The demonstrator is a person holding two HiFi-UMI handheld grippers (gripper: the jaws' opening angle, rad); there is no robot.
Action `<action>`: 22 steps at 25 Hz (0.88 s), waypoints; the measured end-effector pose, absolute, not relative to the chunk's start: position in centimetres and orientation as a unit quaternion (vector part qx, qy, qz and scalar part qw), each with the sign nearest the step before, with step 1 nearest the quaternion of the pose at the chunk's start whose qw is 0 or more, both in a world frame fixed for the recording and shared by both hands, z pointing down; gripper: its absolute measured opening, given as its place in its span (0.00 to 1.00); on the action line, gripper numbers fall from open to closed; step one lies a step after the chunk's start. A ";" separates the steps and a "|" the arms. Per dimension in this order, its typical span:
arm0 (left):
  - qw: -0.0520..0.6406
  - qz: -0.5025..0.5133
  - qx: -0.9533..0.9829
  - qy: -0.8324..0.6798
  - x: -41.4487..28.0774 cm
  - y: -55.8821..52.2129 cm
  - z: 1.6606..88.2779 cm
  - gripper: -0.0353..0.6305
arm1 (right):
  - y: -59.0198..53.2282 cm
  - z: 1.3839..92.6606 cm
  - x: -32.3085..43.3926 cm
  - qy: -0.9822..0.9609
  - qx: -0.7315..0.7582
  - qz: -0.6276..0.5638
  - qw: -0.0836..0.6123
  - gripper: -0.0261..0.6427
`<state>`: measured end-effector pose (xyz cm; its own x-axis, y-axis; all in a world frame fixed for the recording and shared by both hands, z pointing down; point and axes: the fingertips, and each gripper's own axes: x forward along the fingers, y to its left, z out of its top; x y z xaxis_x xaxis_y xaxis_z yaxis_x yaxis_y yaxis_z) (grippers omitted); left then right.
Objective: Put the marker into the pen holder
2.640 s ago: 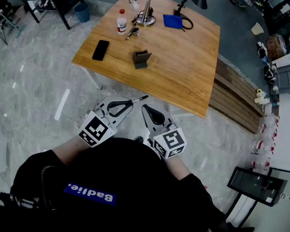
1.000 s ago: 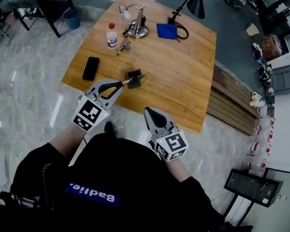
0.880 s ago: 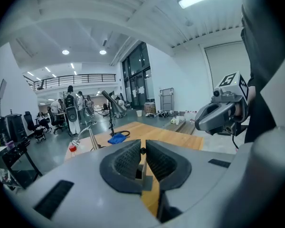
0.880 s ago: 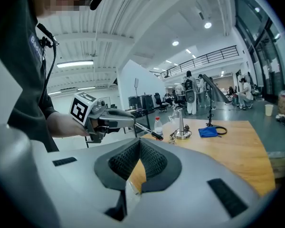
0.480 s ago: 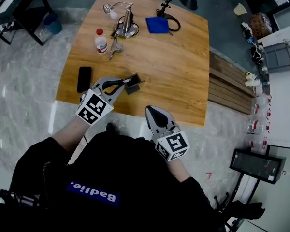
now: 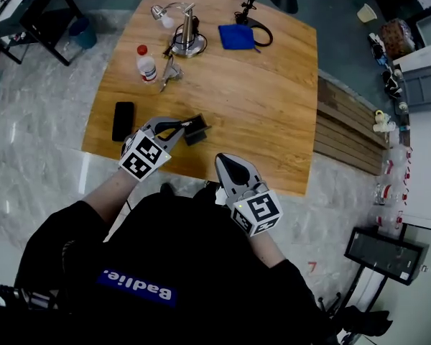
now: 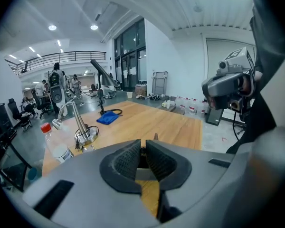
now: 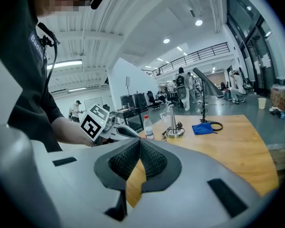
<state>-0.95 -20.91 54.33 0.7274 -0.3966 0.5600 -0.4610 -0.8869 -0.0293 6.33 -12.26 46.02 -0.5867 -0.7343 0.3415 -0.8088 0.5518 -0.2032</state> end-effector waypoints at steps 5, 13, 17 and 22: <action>0.082 0.312 0.916 -0.237 -0.3 -22.1 56.3 0.12 | -14.6 45.6 8.2 -0.885 0.421 0.168 0.102 0.04; 0.125 0.334 0.903 -0.240 0.7 -22.7 60.3 0.12 | -15.8 46.4 10.8 -0.889 0.407 0.179 0.109 0.04; 0.132 0.337 0.901 -0.241 0.8 -22.9 61.5 0.12 | -16.0 46.4 11.3 -0.889 0.406 0.179 0.113 0.04; 0.119 0.337 0.903 -0.239 0.9 -22.8 62.8 0.12 | -16.2 46.4 11.4 -0.887 0.411 0.173 0.124 0.04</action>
<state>0.95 -22.77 62.78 0.6595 -0.3509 0.6648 -0.5110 -0.8579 0.0541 11.41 -16.21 46.43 -0.6318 -0.6850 0.3627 -0.7711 0.6027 -0.2050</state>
